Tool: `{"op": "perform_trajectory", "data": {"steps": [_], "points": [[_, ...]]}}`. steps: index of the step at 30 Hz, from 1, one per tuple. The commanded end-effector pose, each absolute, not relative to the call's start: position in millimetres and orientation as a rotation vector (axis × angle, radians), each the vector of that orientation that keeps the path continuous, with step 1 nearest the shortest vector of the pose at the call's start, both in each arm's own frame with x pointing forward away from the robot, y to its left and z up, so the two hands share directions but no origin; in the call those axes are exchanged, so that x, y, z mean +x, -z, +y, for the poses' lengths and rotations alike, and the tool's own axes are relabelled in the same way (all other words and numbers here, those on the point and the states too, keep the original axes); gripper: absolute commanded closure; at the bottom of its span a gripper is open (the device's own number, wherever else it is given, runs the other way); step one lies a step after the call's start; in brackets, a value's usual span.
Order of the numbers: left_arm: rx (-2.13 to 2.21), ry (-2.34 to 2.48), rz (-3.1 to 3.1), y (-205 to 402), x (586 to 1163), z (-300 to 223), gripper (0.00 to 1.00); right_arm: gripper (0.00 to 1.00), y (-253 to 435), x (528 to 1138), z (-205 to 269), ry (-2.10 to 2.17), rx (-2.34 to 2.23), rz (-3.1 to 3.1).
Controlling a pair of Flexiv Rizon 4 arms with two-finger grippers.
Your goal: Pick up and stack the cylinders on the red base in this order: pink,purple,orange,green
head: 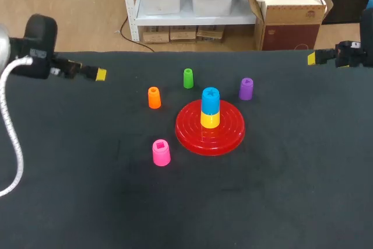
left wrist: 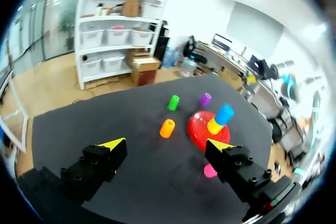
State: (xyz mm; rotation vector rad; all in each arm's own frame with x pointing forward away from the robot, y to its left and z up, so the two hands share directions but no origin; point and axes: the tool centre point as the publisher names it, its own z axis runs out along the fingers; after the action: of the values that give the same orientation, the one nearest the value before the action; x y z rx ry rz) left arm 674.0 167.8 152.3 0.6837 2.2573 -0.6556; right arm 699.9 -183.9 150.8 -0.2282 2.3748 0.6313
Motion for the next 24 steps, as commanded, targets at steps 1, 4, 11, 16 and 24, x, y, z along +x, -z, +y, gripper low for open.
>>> {"op": "perform_trajectory", "data": {"steps": [1, 4, 11, 16, 24], "points": [[1.538, 1.030, 1.550, -148, 655, 183, 0.00, 0.00, -150, 700, -184, -0.633, -0.229, 2.374], [1.678, 0.986, 1.461, -138, 652, 183, 0.00, 0.00, -150, 700, -184, -0.633, -0.229, 2.374], [1.731, 0.953, 1.397, -129, 648, 181, 0.00, 0.00, -150, 700, -184, -0.633, -0.229, 2.374], [1.721, 0.920, 1.437, -119, 653, 182, 0.00, 0.00, -150, 700, -184, -0.633, -0.229, 2.374], [1.628, 0.748, 1.565, -102, 678, 180, 0.00, 0.00, -150, 700, -184, -0.633, -0.229, 2.374]]}}
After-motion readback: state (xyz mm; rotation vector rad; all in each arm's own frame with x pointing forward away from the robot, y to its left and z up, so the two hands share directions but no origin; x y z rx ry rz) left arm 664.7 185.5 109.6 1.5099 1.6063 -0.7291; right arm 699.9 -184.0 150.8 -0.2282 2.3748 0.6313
